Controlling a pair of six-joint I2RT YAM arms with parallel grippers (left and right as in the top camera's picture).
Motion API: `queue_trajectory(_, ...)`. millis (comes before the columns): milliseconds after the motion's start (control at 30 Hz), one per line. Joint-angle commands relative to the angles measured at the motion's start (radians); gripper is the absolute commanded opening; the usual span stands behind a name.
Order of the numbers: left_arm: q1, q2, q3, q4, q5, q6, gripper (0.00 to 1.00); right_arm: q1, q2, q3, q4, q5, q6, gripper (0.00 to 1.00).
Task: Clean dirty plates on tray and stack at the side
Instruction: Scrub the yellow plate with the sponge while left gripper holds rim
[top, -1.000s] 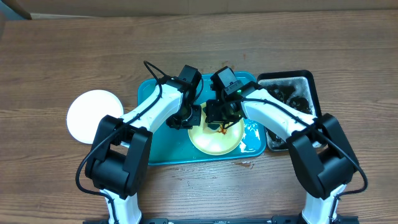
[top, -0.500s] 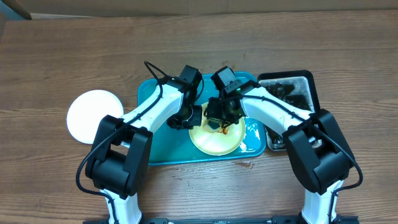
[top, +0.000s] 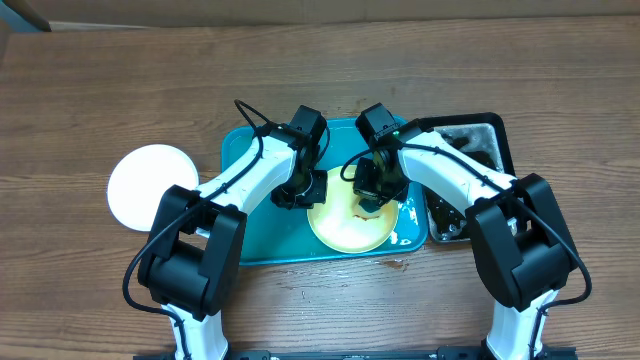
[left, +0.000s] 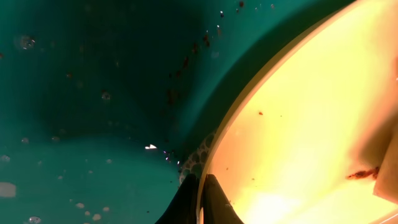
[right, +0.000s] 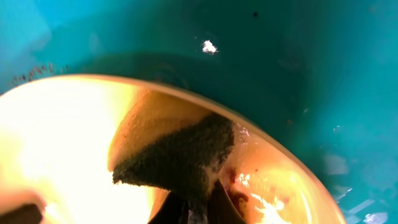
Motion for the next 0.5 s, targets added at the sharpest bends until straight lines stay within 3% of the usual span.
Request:
queue_trajectory(0,0.007,0.006,-0.012,-0.01,-0.037,0.011,0.04,0.009,-0.014,-0.031,-0.036,0.069,-0.1,0.04)
queue_trajectory(233,0.007,0.006,-0.012,-0.01,-0.037,0.011,0.04,0.009,-0.177,-0.031,-0.042,0.068,-0.17,0.04)
queue_trajectory(467,0.007,0.006,-0.012,-0.01,-0.037,0.011,0.04,0.026,-0.181,-0.059,-0.061,0.068,-0.204,0.04)
